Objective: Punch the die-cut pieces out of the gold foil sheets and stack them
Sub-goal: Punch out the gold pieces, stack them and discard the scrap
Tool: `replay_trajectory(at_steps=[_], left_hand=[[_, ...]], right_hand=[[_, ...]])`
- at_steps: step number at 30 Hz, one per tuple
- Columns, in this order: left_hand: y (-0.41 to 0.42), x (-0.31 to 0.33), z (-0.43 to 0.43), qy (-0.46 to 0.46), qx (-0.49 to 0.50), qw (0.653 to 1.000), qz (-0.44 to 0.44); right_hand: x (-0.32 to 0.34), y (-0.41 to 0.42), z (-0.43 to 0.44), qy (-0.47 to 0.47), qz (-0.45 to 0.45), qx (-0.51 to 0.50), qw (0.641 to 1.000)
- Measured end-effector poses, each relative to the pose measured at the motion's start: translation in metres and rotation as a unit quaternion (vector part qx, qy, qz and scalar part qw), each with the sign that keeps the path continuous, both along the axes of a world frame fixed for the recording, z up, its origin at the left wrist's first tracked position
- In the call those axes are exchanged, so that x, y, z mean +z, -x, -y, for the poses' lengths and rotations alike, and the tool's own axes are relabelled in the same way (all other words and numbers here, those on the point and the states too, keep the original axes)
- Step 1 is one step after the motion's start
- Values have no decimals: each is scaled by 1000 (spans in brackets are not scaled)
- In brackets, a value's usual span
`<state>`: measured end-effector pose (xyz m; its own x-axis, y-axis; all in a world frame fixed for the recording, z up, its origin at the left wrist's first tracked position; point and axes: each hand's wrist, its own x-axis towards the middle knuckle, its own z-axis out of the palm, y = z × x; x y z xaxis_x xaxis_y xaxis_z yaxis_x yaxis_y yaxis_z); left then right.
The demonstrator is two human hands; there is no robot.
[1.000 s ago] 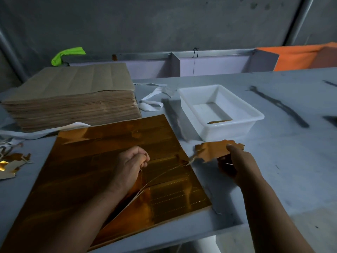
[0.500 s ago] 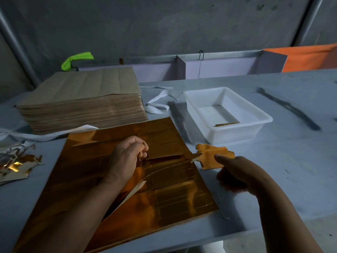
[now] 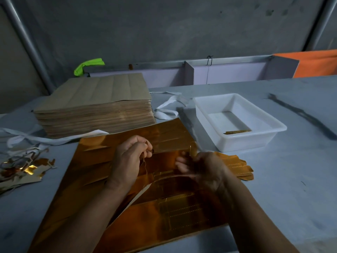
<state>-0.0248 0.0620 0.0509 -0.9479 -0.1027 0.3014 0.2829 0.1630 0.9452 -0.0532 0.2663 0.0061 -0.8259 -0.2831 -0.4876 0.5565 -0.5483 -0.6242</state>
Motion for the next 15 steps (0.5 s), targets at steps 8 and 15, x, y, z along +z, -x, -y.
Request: replay_trajectory(at_steps=[8, 15], left_hand=[[3, -6, 0, -17, 13, 1000, 14], [9, -4, 6, -65, 12, 997, 33]], right_hand=[[-35, -1, 26, 135, -188, 86, 969], [-18, -2, 27, -359, -351, 213, 838]])
